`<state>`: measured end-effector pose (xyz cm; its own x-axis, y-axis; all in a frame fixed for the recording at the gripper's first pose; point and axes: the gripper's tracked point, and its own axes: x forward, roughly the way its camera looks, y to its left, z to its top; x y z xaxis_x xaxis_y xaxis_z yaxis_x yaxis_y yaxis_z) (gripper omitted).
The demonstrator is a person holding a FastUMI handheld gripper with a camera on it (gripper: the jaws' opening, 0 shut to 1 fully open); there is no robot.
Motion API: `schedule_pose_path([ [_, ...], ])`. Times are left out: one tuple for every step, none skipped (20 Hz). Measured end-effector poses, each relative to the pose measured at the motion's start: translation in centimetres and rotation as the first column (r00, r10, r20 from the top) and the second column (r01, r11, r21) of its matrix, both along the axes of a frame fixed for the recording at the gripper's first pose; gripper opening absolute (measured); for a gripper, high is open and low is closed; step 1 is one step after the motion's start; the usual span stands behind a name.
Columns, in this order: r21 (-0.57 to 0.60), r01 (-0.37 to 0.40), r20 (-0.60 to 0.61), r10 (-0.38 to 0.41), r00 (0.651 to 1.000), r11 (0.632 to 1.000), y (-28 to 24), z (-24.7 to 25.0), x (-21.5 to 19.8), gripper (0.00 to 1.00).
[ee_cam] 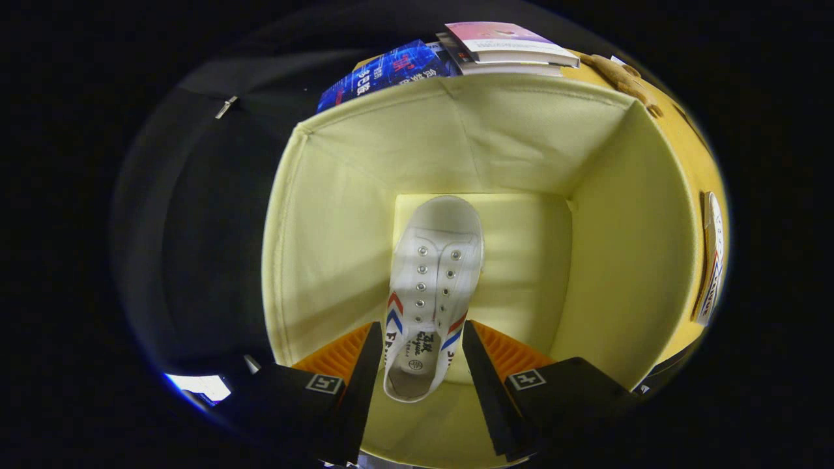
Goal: Open the storage box then place both shoes into the box .Put the left shoe in first, then the right shoe, with the right side of both shoes facing outward in a uniform manner.
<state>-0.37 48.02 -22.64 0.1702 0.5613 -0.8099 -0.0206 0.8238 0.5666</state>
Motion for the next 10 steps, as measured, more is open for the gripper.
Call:
schedule_pose_path([
  [0.014,0.002,0.011,-0.003,1.0,1.0,-0.4,0.7,0.1,0.77],
  [0.033,0.007,0.024,-0.008,1.0,0.999,-0.9,1.5,0.2,0.78],
  [0.049,0.001,0.05,-0.004,0.999,0.999,-1.4,2.4,0.4,0.78],
  [0.061,-0.013,0.09,0.008,0.996,0.998,-2.3,3.3,0.6,0.79],
  [0.08,-0.022,0.138,0.011,0.99,0.997,-3.3,4.4,1.0,0.79],
  [0.112,-0.028,0.182,0.008,0.983,0.993,-4.1,5.7,1.5,0.79],
  [0.144,-0.034,0.212,0.002,0.977,0.989,-5.2,7.0,1.5,0.79],
  [0.173,-0.036,0.231,-0.005,0.973,0.984,-6.4,8.1,1.6,0.79],
  [0.2,-0.036,0.249,-0.015,0.968,0.979,-7.9,9.4,1.7,0.79],
  [0.22,-0.034,0.262,-0.025,0.965,0.975,-9.6,10.3,1.8,0.79],
])
